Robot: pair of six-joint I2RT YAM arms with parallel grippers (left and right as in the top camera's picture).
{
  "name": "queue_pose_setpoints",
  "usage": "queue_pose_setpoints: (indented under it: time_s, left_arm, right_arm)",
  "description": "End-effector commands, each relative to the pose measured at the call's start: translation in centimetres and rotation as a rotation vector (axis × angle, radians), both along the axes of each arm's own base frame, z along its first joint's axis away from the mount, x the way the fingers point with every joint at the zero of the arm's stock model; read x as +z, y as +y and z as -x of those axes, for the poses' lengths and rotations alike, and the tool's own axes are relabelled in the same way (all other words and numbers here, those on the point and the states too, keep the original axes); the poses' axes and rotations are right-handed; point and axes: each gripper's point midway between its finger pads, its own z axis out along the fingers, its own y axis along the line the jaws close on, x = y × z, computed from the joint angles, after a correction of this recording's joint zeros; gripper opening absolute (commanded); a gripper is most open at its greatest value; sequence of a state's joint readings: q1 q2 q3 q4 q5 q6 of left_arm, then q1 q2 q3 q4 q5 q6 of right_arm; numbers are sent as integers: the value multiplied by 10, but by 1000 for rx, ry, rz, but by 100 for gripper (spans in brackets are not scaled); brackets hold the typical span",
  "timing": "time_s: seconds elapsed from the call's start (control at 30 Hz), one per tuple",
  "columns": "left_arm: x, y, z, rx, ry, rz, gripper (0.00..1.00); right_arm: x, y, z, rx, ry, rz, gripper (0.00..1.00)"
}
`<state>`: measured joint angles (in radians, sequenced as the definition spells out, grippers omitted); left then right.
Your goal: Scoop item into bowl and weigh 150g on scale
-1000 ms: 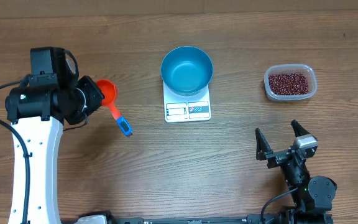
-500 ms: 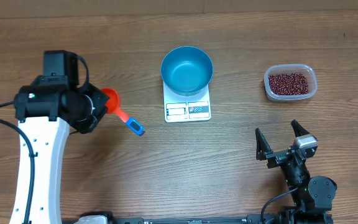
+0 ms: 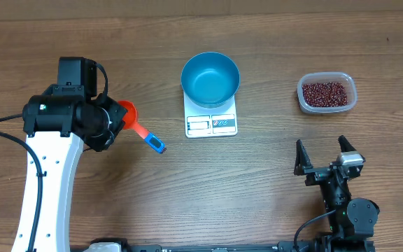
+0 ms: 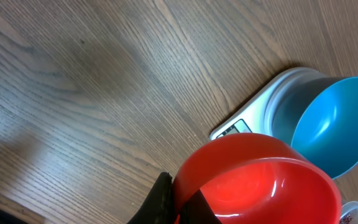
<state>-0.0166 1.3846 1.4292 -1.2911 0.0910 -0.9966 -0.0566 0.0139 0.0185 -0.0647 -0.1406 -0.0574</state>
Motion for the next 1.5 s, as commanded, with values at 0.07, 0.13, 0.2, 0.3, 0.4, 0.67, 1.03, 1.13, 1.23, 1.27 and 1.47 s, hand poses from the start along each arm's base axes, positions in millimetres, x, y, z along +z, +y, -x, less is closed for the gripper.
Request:
queue_pose_setpoints:
  time_s: [0.07,0.13,0.2,0.3,0.4,0.67,1.03,1.13,1.23,1.27,1.47]
  left_arm:
    - [3,3,3,24,-6,-15,4]
    - [3,2,3,24,-6,-12,4]
    - [3,2,3,24,-6,-12,4]
    - [3,2,3,23,-4,-12,4]
    - [2,2,5,30,5,-9,4]
    - [2,1,5,30,7,-1,4]
    - [0,1,13,30,37,-2,4]
    - [-1,1,15,29,49,-3,4]
    - [-1,1,15,30,47,-2,4]
    - [-1,1,15,30,47,-1,4]
    - [-1,-2,15,25,48,15,4]
  right_arm:
    - [-1,-4,0,-26,-8,12,100]
    - [0,-4,0,-26,-11,12,100]
    - [0,0,0,-3,-11,1,100]
    - [0,16,2,93,-9,-7,100]
    - [2,39,9,233,-17,-6,100]
    - [16,47,13,290,-5,-265,100]
    - [21,47,15,284,64,-399,100]
    - [27,47,15,283,73,-409,100]
    - [37,47,14,280,86,-411,100]
    - [40,47,13,279,94,-412,100]
    - [48,49,1,268,215,-435,100]
